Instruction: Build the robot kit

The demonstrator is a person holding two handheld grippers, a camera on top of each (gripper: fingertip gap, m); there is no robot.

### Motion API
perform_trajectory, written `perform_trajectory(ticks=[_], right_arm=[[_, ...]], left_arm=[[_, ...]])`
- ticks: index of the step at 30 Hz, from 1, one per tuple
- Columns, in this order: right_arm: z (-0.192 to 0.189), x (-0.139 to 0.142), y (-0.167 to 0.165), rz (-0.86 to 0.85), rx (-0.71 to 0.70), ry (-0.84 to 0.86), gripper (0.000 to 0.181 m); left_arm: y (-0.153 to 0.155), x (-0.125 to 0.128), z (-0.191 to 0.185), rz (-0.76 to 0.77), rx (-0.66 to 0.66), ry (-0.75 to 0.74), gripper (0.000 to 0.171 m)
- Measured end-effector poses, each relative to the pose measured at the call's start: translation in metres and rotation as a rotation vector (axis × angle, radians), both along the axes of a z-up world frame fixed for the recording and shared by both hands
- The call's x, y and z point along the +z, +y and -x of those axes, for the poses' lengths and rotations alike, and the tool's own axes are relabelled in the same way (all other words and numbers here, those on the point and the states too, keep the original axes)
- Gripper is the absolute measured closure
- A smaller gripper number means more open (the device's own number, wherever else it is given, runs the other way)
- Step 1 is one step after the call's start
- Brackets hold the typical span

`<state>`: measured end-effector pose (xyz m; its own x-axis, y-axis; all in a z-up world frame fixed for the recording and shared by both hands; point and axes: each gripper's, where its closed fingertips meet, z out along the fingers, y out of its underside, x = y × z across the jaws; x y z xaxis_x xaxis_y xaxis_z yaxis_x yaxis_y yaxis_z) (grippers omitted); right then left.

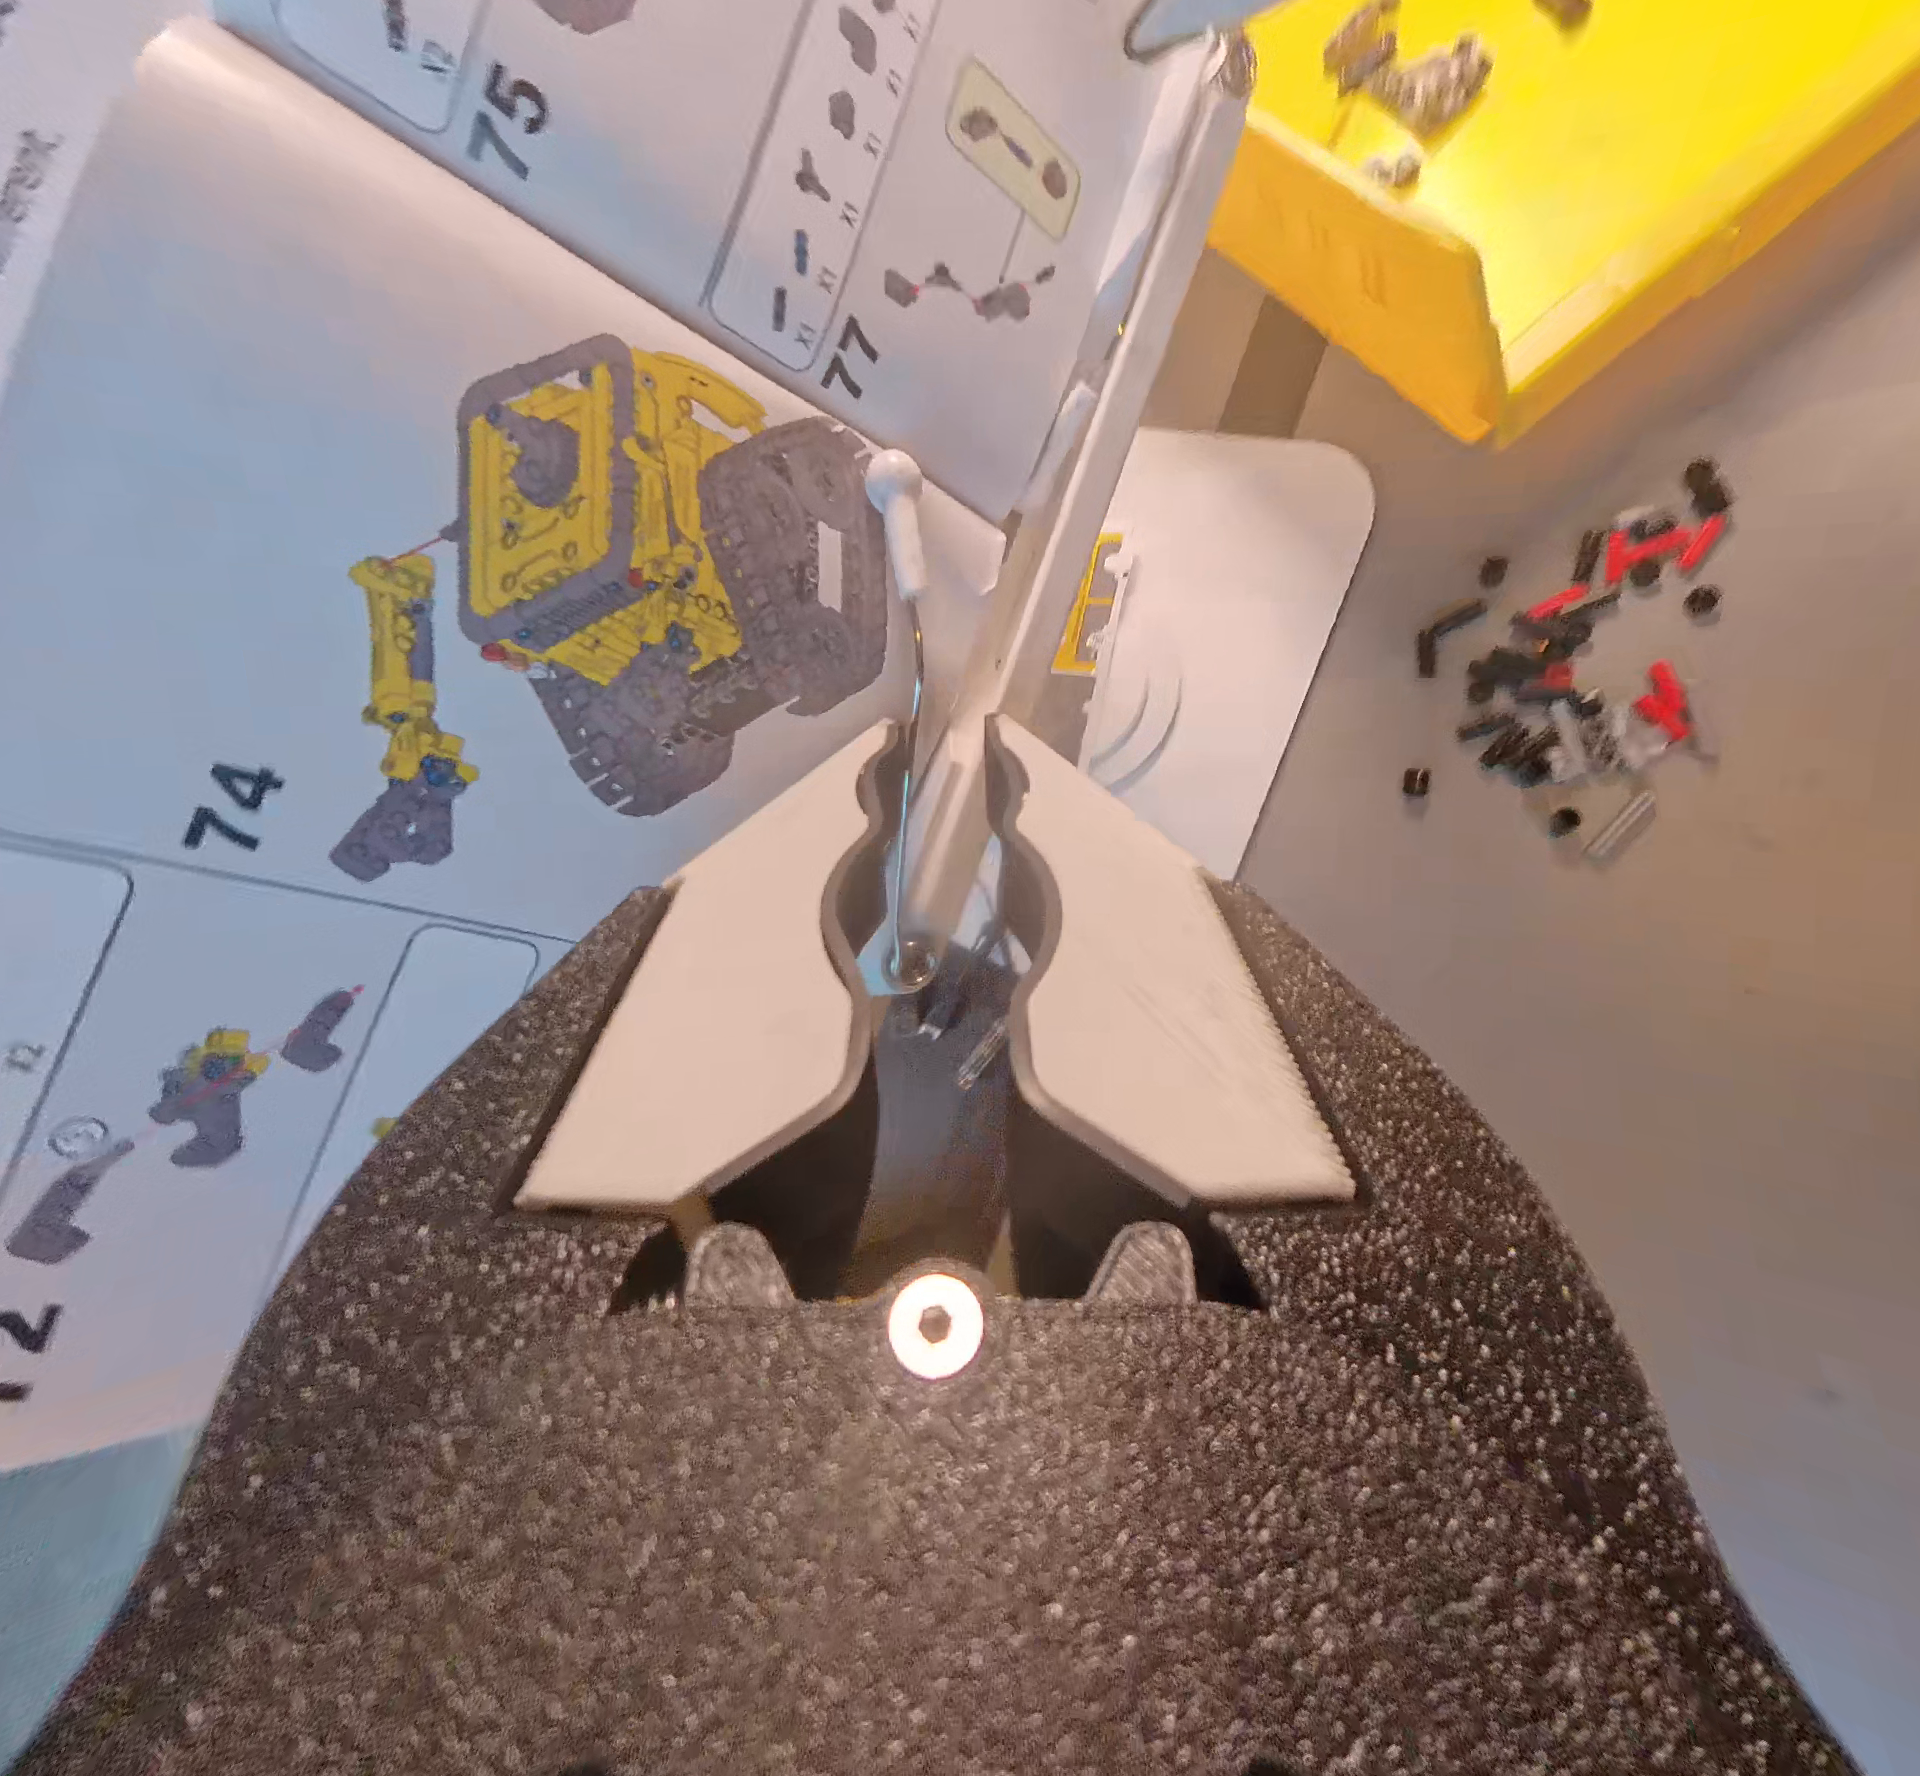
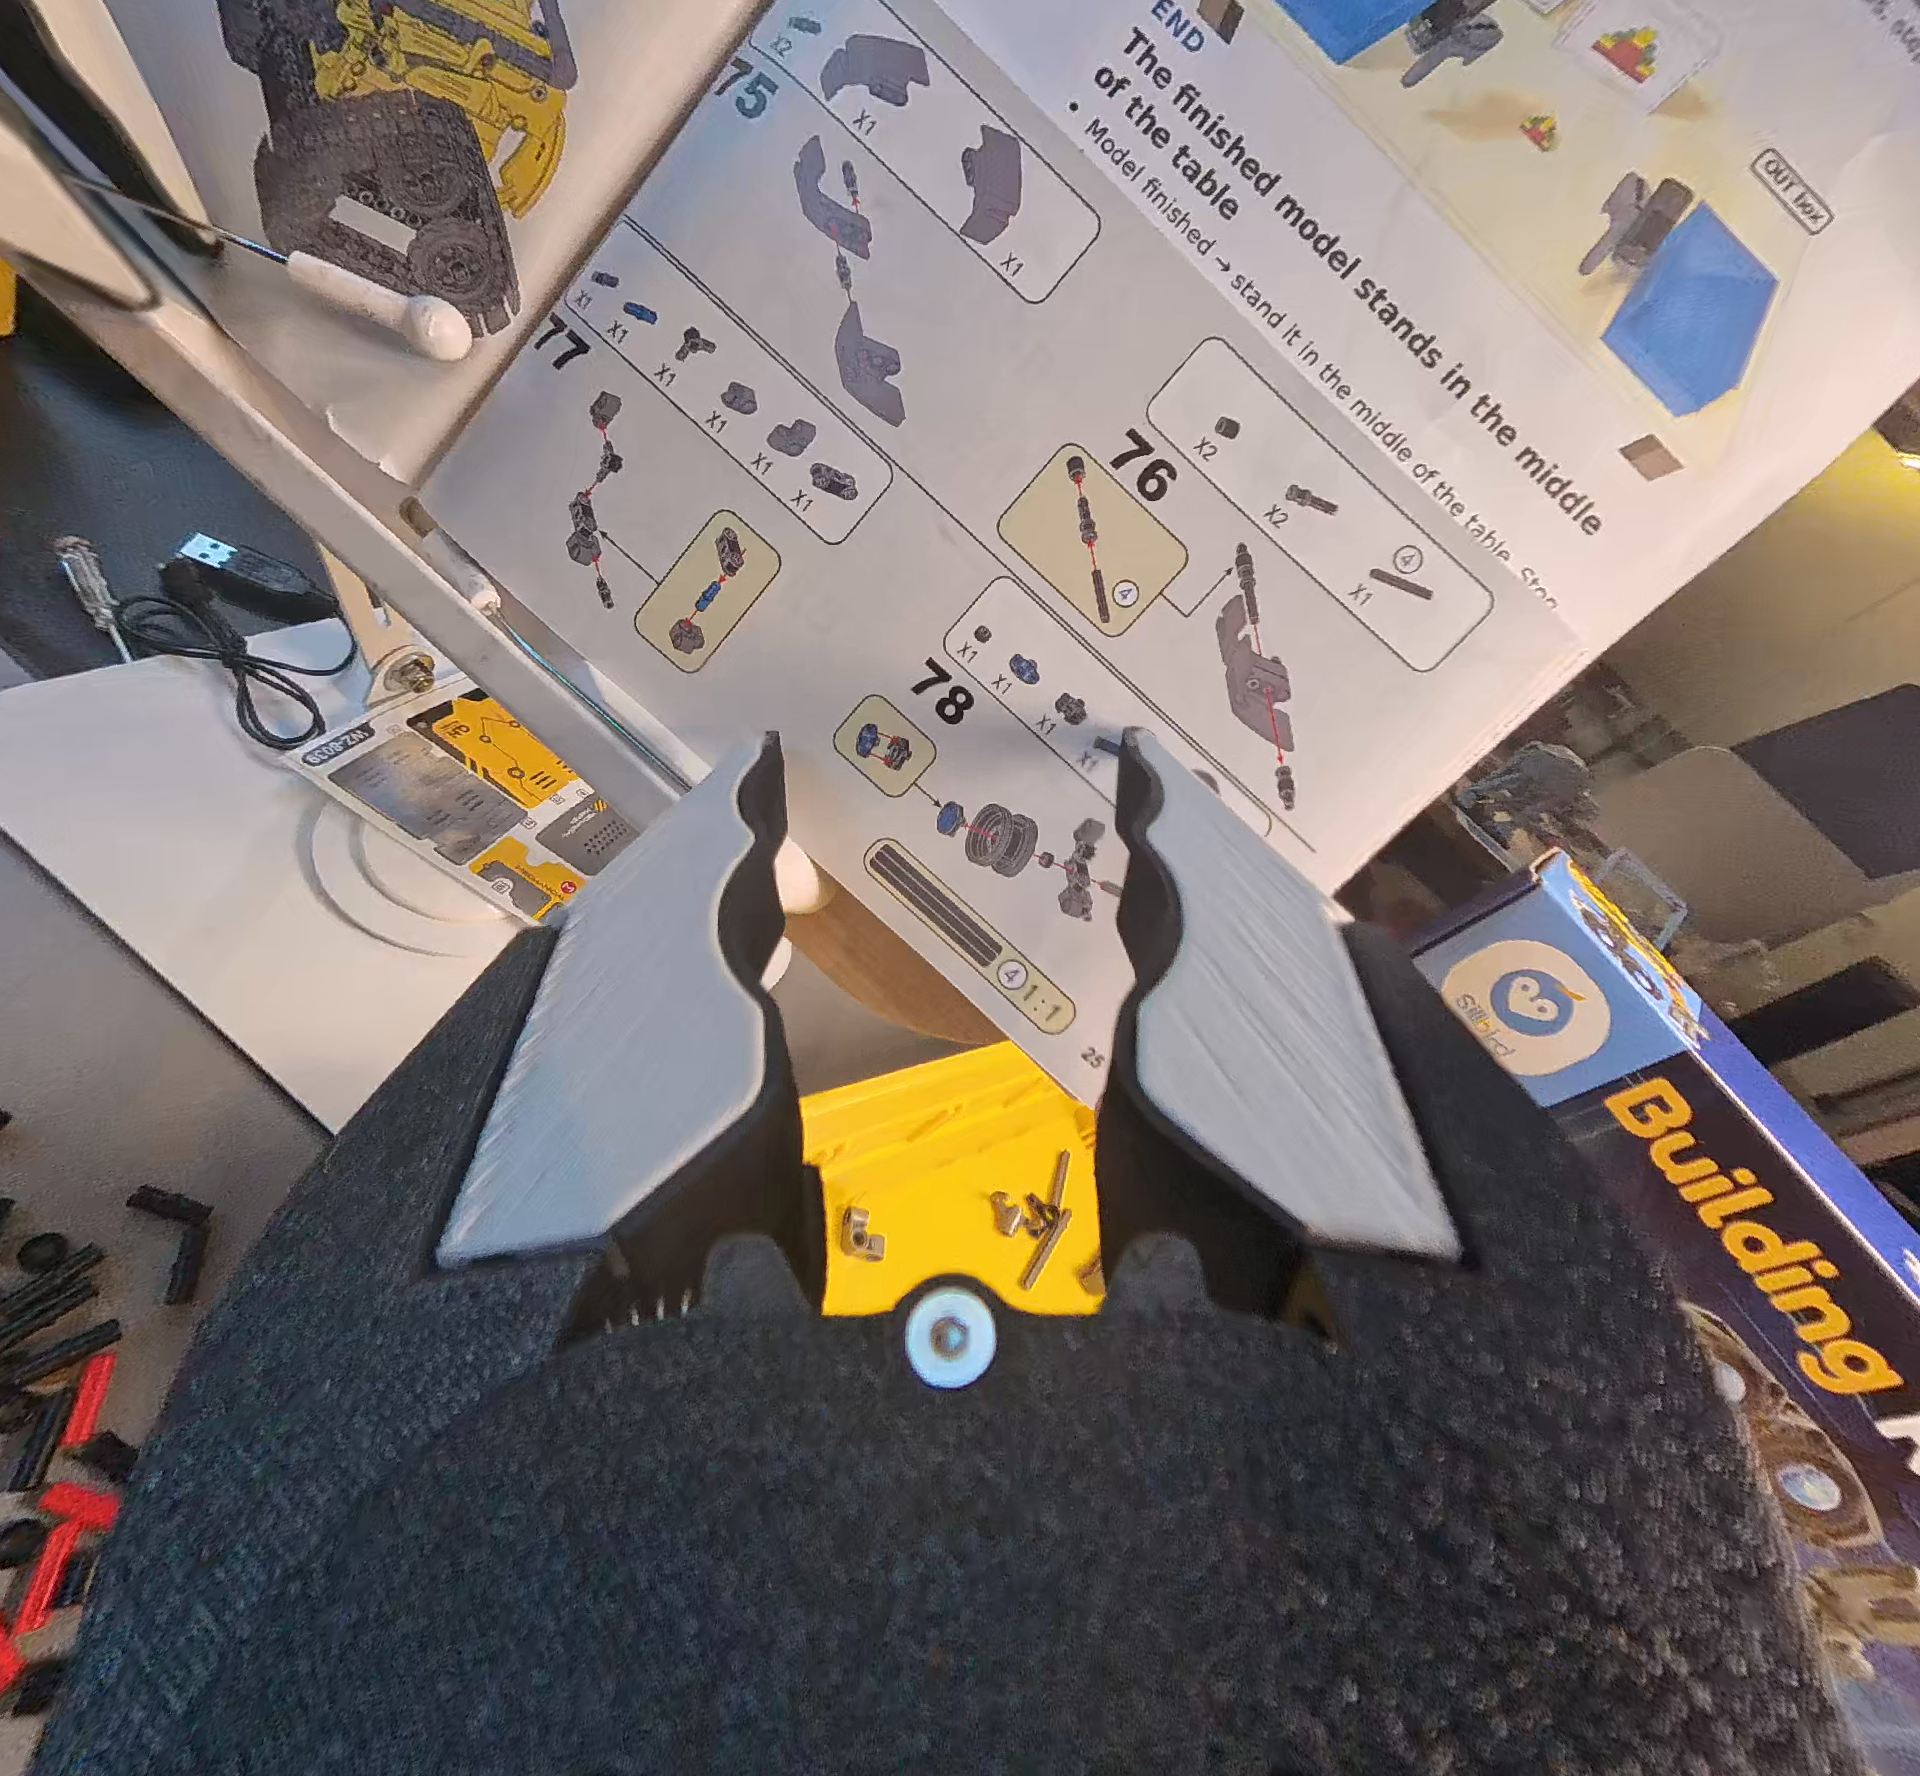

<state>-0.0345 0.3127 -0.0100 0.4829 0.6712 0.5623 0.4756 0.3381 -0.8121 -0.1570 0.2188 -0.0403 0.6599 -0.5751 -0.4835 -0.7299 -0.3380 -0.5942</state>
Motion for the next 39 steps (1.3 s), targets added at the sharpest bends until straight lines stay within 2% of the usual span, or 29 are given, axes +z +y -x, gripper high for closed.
perform_trajectory(ticks=[3, 6, 9, 11, 15, 20, 22, 24, 29, 31, 39], right_arm=[[-0.005, -0.001, 0.001, 0.013, -0.001, 0.013, 0.119], [-0.01, 0.001, -0.003, 0.034, -0.001, 0.041, 0.117], [-0.014, 0.014, -0.03, 0.067, 0.072, 0.163, 0.121], [-0.016, 0.02, -0.061, 0.137, 0.159, 0.245, 0.123], [-0.028, 0.018, -0.125, 0.283, 0.306, 0.352, 0.115], [-0.046, -0.009, -0.191, 0.375, 0.394, 0.387, 0.122], [-0.051, -0.024, -0.21, 0.391, 0.401, 0.387, 0.126], [-0.055, -0.038, -0.225, 0.402, 0.409, 0.404, 0.135], [-0.055, -0.065, -0.231, 0.451, 0.434, 0.441, 0.171], [-0.056, -0.068, -0.229, 0.467, 0.442, 0.465, 0.18], [-0.065, -0.064, -0.226, 0.306, 0.414, 0.44, 0.181]], left_arm=[[-0.006, 0.013, -0.01, -0.081, 0.019, -0.207, 0.147], [-0.022, 0.037, -0.013, -0.217, 0.035, -0.443, 0.141], [-0.049, 0.058, -0.006, -0.349, 0.077, -0.685, 0.135], [-0.068, 0.061, 0.005, -0.427, 0.124, -0.766, 0.131], [-0.101, 0.054, 0.027, -0.545, 0.229, -0.803, 0.125], [-0.122, 0.044, 0.05, -0.648, 0.356, -0.811, 0.111], [-0.125, 0.044, 0.054, -0.683, 0.372, -0.789, 0.12], [-0.129, 0.045, 0.056, -0.729, 0.372, -0.792, 0.138], [-0.13, 0.04, 0.055, -0.75, 0.361, -0.8, 0.171], [-0.131, 0.04, 0.057, -0.77, 0.378, -0.791, 0.171], [-0.125, 0.028, 0.065, -0.771, 0.431, -0.757, 0.171]])
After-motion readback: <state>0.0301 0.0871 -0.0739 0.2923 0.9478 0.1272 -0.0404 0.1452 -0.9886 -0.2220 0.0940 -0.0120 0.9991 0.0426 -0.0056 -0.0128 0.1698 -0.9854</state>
